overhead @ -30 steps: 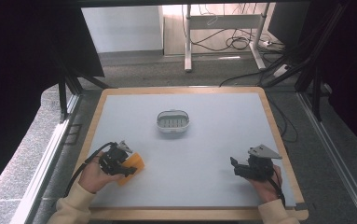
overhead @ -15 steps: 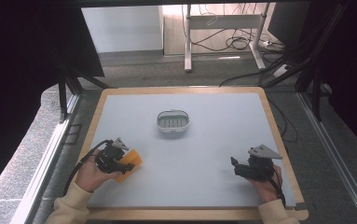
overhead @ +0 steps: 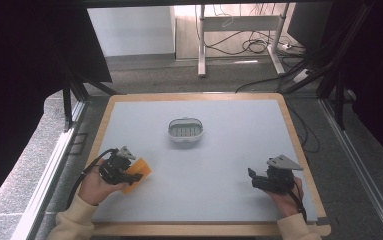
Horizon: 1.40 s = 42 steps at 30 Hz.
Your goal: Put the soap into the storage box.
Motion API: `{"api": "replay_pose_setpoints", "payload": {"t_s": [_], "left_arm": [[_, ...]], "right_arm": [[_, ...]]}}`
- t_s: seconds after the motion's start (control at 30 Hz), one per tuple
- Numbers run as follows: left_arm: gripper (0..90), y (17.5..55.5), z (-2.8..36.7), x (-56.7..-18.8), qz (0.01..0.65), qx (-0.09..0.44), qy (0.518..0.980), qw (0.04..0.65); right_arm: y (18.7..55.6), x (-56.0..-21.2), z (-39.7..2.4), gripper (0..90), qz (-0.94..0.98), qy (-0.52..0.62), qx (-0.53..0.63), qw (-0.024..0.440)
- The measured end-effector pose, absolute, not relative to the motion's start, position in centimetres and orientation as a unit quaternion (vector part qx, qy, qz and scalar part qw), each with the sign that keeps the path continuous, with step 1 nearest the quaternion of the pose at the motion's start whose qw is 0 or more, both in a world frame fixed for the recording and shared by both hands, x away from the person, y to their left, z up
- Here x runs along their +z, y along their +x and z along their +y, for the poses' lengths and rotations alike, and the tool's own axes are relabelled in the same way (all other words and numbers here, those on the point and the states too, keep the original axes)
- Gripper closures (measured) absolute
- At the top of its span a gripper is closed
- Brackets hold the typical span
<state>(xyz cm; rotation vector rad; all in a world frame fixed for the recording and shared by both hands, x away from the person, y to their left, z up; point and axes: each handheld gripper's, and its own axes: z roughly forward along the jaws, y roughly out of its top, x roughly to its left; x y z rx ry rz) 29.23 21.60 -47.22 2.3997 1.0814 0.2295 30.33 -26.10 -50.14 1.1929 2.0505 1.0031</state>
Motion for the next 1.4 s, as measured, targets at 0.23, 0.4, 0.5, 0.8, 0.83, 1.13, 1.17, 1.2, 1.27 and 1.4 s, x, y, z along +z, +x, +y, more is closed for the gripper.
{"api": "replay_pose_setpoints", "payload": {"t_s": [0.23, 0.4, 0.5, 0.8, 0.83, 1.13, 1.17, 1.2, 1.27, 1.4], "left_arm": [[62.3, 29.3, 22.0, -46.9, 0.398, 0.088, 0.878, 0.25], [62.3, 29.3, 22.2, -46.9, 0.397, 0.086, 0.88, 0.247], [62.3, 29.2, 22.1, -46.8, 0.4, 0.087, 0.877, 0.25], [62.3, 29.6, 22.1, -45.7, 0.393, 0.096, 0.876, 0.262], [62.3, 29.7, 22.1, -45.6, 0.393, 0.097, 0.875, 0.265], [62.3, 30.7, 21.0, -44.6, 0.375, 0.103, 0.879, 0.274], [62.3, 30.7, 21.0, -44.6, 0.375, 0.103, 0.879, 0.274], [62.3, 30.8, 20.9, -44.4, 0.374, 0.105, 0.879, 0.276], [62.3, 31.0, 20.7, -44.1, 0.37, 0.106, 0.88, 0.278], [62.3, 31.3, 20.4, -43.5, 0.36, 0.108, 0.882, 0.282]], "right_arm": [[30.3, -50.2, -26.0, 15.5, 0.766, 0.442, 0.373, 0.28], [30.3, -50.1, -26.0, 15.5, 0.765, 0.444, 0.373, 0.279], [30.3, -50.1, -26.0, 15.5, 0.764, 0.446, 0.375, 0.277], [30.1, -50.0, -25.9, 15.8, 0.763, 0.443, 0.384, 0.272], [30.1, -50.0, -25.9, 15.8, 0.763, 0.442, 0.385, 0.272], [30.0, -49.9, -25.9, 16.0, 0.763, 0.44, 0.39, 0.269], [30.0, -49.9, -25.9, 16.0, 0.763, 0.44, 0.39, 0.269], [30.0, -49.9, -25.9, 16.0, 0.763, 0.44, 0.39, 0.269], [30.0, -49.9, -25.8, 16.0, 0.763, 0.439, 0.389, 0.269], [30.0, -50.0, -25.8, 16.0, 0.764, 0.44, 0.388, 0.269]]}}
